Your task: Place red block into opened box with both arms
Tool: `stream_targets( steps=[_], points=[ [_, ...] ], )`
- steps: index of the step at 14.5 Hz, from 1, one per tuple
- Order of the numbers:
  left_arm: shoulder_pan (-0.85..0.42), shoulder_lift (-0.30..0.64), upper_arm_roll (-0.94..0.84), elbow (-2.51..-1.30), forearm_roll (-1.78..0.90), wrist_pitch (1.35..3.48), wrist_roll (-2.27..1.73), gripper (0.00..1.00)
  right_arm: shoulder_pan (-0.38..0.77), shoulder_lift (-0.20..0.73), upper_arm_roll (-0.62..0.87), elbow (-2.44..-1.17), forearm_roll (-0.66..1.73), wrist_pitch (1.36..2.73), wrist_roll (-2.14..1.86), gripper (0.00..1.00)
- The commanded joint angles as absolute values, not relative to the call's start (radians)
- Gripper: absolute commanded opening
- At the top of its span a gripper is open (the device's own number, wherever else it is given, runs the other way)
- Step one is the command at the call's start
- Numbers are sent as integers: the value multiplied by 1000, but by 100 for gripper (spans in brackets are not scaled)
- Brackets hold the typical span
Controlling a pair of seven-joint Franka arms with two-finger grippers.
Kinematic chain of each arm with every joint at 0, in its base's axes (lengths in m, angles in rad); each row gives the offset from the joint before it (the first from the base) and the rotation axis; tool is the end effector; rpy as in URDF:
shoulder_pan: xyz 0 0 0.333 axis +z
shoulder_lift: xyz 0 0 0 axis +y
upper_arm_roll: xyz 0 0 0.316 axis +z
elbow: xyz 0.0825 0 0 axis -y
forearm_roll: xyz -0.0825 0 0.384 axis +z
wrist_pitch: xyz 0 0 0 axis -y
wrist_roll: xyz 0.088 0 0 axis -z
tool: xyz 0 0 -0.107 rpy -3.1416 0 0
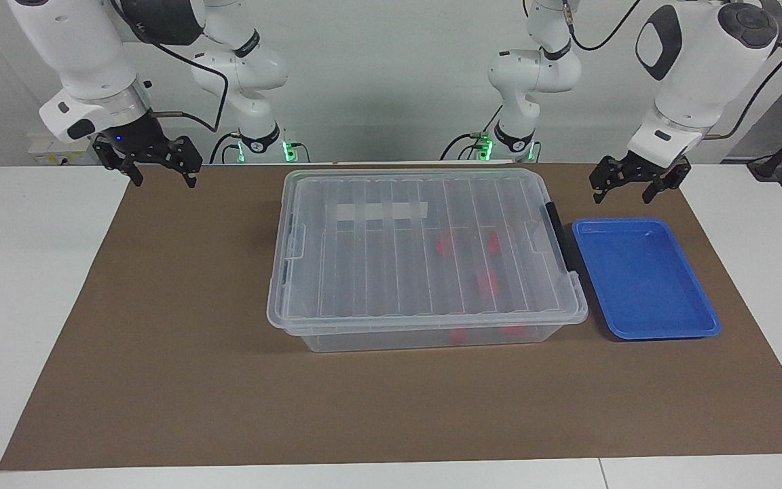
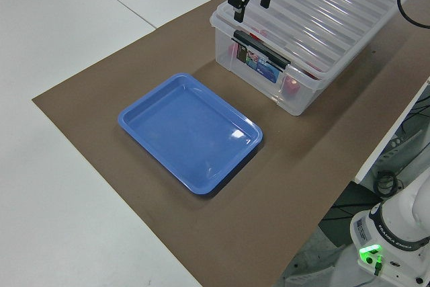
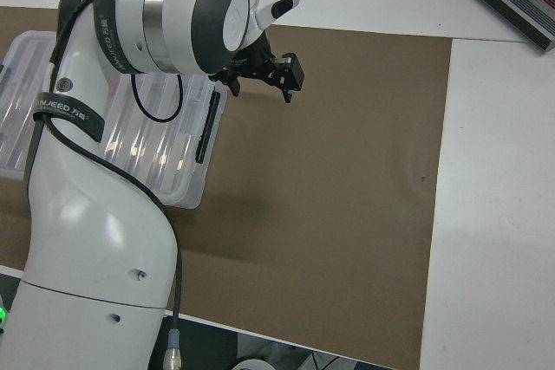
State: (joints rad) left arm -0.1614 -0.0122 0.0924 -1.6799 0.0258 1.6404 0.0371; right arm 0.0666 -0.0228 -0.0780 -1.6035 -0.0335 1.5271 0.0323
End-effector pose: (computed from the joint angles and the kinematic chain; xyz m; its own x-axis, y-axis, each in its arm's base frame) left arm 0.5528 -0.0353 0.5856 0.9938 -0.1077 -0.0283 -0.1084 -0.9938 -0.0235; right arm 0.5422 -0.0104 0.6179 0.9976 -0.0450 -0.0526 -0.0433 -0.9985 0.0334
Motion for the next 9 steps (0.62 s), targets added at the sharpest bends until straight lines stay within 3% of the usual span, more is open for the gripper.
stream_targets(
  steps=[1, 9],
  points=[
    [-155, -23, 89, -1677, 29, 1621, 26, 100, 57, -14, -83, -1583, -51, 1493, -2, 100],
    [-155, -23, 89, -1677, 29, 1621, 26, 100, 54, -14, -87, -1580, -28, 1488, 9, 100]
  ],
)
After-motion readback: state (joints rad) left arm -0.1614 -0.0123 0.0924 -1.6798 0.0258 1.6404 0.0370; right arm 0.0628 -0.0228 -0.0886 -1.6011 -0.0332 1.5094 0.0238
